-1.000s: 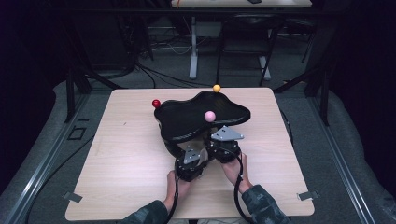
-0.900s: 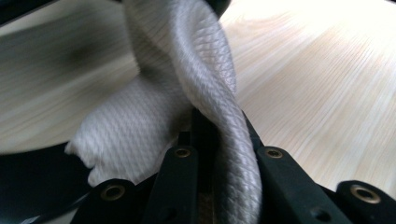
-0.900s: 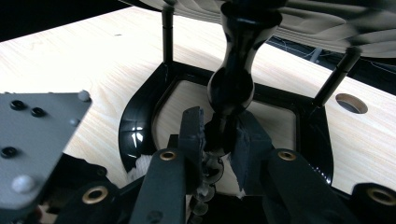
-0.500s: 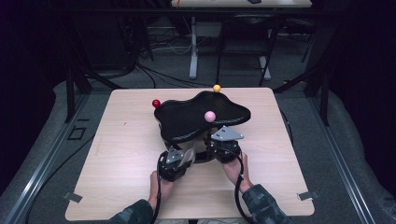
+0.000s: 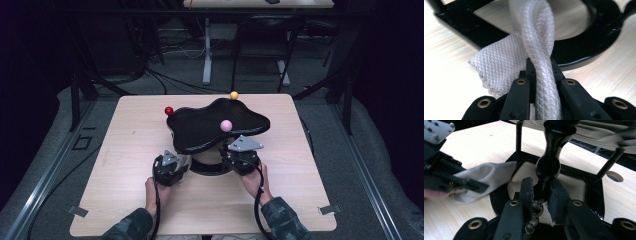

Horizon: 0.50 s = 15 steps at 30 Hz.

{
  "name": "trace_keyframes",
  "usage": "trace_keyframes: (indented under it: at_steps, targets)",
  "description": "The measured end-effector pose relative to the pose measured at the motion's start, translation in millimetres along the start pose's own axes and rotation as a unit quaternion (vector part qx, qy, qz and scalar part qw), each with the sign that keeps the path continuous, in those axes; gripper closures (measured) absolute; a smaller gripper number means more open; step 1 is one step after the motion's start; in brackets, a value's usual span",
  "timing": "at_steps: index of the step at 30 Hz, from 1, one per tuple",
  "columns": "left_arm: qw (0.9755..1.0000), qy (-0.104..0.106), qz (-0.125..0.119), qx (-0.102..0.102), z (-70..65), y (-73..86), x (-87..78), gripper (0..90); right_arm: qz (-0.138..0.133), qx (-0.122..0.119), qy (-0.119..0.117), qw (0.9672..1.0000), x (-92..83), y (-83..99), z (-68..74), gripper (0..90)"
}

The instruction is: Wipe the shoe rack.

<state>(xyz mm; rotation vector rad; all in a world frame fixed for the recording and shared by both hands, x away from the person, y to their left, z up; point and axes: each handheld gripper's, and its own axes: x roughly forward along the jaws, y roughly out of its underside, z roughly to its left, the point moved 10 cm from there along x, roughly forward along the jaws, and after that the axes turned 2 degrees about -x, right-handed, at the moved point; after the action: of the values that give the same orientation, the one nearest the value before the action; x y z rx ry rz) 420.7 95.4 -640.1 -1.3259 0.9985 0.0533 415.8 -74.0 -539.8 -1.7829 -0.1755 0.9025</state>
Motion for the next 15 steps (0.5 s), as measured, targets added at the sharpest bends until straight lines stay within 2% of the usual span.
trace_keyframes:
  at_steps: [6, 9, 10, 12, 15]
  targets:
    - [0.9999, -0.007, 0.006, -0.013, 15.8, 2.7, -1.7, 82.8, 0.002, -0.006, -0.007, 1.0000, -4.2, 2.6, -3.2, 75.1]
    - [0.9997, -0.009, 0.005, -0.020, 20.5, 1.6, -4.5, 82.7, 0.001, -0.007, -0.014, 0.9999, -7.0, 4.3, -4.9, 75.0]
    - [0.9997, -0.010, 0.003, -0.022, 21.8, 0.5, -5.6, 82.7, 0.007, -0.009, -0.008, 0.9999, -8.7, 5.8, -6.8, 75.0]
    - [0.9996, -0.011, -0.001, -0.024, 23.7, -1.5, -8.0, 82.7, 0.003, -0.011, -0.019, 0.9997, -10.5, 6.4, -6.9, 75.0]
    - [0.9996, -0.014, -0.001, -0.024, 25.8, -1.7, -9.3, 82.7, 0.007, -0.016, -0.024, 0.9996, -14.8, 9.0, -9.1, 75.0]
